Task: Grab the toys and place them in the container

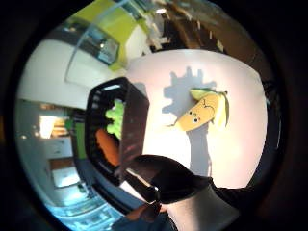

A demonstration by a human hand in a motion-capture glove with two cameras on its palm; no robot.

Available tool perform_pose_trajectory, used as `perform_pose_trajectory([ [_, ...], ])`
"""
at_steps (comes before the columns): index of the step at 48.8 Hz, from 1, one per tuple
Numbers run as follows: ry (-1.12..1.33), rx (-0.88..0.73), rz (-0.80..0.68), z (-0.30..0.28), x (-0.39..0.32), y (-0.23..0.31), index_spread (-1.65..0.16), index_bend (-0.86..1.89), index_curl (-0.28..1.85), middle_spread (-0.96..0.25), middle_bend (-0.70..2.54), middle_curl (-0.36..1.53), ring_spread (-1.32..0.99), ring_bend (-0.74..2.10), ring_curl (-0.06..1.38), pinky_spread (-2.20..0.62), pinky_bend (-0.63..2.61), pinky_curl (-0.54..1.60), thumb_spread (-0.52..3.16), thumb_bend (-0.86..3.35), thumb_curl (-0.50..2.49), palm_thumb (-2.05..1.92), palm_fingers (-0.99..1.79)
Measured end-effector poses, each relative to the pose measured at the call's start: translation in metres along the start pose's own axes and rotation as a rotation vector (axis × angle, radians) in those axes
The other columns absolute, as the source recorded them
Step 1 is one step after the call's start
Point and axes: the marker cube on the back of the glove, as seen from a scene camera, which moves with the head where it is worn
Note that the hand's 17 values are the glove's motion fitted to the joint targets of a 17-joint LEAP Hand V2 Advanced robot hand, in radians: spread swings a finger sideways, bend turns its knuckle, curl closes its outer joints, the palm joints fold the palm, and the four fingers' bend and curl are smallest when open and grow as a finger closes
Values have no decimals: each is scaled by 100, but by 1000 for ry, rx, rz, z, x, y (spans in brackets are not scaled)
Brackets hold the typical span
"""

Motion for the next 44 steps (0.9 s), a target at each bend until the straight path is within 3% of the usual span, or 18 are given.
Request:
perform_pose_trajectory([
  [3,36,10,-118,24,4,-4,-30,6,11,-1,18,37,1,47,14,7,127,27,84,-10,25,-11,-23],
  [7,25,24,-101,50,2,-11,-30,7,10,-2,17,37,0,45,15,8,124,26,81,-10,25,-12,-22],
  [11,97,20,-233,77,8,-11,-31,7,10,-4,18,37,-1,45,16,7,120,26,78,-10,25,-12,-19],
  [17,85,-24,-170,112,5,-18,-31,8,11,-7,19,37,-5,47,18,7,113,25,75,-11,25,-13,-17],
  [27,17,-55,-260,163,0,-18,-32,10,12,-10,19,38,-8,43,19,7,101,23,72,-11,24,-13,-19],
  [33,-24,72,-220,171,-1,-20,-37,19,15,-18,28,40,-22,78,26,3,84,18,74,-9,25,-11,30],
  [37,58,156,-183,173,8,-22,-39,27,19,-25,37,43,-32,86,29,-6,77,16,80,-8,24,-9,53],
  [44,-31,235,-118,164,1,-19,-39,29,22,-34,46,48,-41,102,36,-27,85,22,94,-5,24,-5,96],
])
